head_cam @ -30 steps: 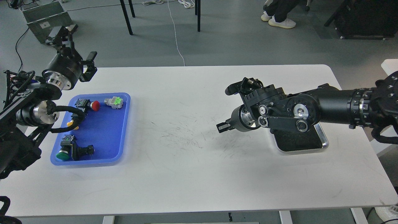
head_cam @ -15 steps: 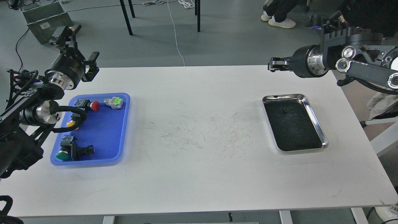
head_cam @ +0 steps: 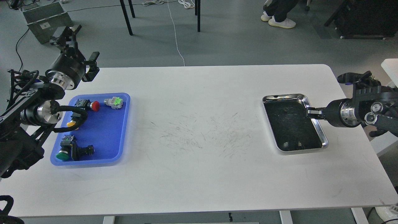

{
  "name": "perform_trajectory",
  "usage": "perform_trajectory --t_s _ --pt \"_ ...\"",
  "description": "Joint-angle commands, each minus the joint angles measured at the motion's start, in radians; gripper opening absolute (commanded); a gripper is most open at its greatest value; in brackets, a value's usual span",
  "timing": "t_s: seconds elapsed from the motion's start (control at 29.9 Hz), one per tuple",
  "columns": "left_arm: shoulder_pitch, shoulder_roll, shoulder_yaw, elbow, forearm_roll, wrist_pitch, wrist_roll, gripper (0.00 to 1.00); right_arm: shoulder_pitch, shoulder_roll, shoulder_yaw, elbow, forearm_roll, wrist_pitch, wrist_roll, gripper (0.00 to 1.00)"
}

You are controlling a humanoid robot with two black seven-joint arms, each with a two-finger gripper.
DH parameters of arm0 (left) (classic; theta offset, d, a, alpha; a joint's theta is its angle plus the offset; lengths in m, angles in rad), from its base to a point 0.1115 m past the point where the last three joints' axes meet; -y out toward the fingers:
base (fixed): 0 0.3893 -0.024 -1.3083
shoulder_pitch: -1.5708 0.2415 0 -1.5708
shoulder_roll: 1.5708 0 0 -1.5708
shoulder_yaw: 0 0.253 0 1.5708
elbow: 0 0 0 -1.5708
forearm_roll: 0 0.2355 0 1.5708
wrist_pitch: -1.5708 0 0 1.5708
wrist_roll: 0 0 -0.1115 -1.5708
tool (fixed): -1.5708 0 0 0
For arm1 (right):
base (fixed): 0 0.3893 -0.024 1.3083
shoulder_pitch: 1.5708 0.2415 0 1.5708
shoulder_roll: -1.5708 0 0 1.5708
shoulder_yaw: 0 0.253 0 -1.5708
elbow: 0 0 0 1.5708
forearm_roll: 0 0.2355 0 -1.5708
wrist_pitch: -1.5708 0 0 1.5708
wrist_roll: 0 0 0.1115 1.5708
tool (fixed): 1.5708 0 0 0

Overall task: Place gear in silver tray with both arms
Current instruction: 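Lower the gear into the silver tray and open the right gripper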

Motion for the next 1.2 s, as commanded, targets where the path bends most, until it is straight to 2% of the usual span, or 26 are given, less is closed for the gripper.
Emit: perform_trajectory --t_s 0.0,0.3,0.47,0.53,0.6,0.63,0.67,0.9,1.07,1.17 --pt "-0.001 0.0 0.0 0.0 0.0 0.001 0.0 0.98 -0.036 0.011 0.0 -0.002 -0.01 -0.015 0.0 0.02" --pt "0.0 -0.001 0.0 0.0 0.0 0.001 0.0 0.98 -0.068 0.059 0.0 -0.028 -0.032 -0.068 -0.002 0.07" --pt "0.0 -0.001 0.0 0.0 0.0 0.0 -0.002 0.98 -0.07 0.103 0.0 -0.049 -0.032 -0.081 -0.002 0.16" --pt "0.0 -0.001 0.0 0.0 0.0 0.0 -0.003 0.98 -0.07 0.108 0.001 -0.049 -0.03 -0.081 -0.002 0.33" --pt "0.0 0.0 0.0 0.0 0.0 0.0 -0.003 0.98 -0.07 0.108 0.003 -0.051 -0.027 -0.081 -0.002 0.57" --pt "0.0 0.0 0.0 0.002 0.0 0.0 -0.003 0.98 -0.07 0.108 0.007 -0.052 -0.026 -0.083 0.0 0.82" --pt "0.0 0.002 0.0 0.002 0.0 0.0 -0.003 0.98 -0.068 0.108 0.018 -0.054 -0.023 -0.081 0.0 0.97" --pt "-0.001 0.004 0.0 0.003 0.0 0.0 -0.003 0.98 -0.065 0.094 0.087 -0.046 -0.015 -0.08 0.0 0.96" --pt "-0.003 0.005 0.0 0.003 0.0 0.001 -0.003 0.98 -0.073 0.063 0.286 -0.055 -0.007 -0.081 -0.003 0.96" --pt "-0.012 0.004 0.0 0.008 0.0 0.009 -0.003 0.98 -0.09 0.069 0.389 -0.116 0.008 -0.086 0.0 0.96"
